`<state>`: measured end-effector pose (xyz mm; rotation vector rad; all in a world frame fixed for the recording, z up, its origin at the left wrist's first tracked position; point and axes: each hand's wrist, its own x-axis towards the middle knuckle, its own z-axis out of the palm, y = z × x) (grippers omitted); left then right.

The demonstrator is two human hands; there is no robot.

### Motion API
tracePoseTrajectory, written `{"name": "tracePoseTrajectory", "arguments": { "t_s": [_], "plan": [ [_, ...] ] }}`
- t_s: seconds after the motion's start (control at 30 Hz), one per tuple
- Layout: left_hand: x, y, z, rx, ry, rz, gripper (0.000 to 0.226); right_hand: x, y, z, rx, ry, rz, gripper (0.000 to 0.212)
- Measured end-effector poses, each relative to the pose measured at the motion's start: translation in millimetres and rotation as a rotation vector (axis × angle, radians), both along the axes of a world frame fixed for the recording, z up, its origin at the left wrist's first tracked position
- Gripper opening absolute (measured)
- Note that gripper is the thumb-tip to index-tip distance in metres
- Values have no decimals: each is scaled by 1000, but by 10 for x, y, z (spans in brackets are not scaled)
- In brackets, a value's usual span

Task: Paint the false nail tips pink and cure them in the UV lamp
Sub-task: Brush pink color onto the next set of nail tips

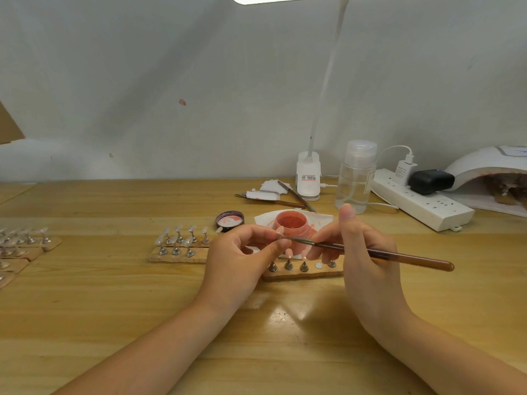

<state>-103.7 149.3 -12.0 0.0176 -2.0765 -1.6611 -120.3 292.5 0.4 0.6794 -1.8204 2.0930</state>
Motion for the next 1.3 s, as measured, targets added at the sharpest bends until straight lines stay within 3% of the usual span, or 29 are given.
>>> {"name": "tracePoseTrajectory", "arguments": {
  "t_s": [1.3],
  "plan": [
    [14,-10,8,-62,6,7,15,-1,18,1,-33,-1,-35,47]
  ]
}}
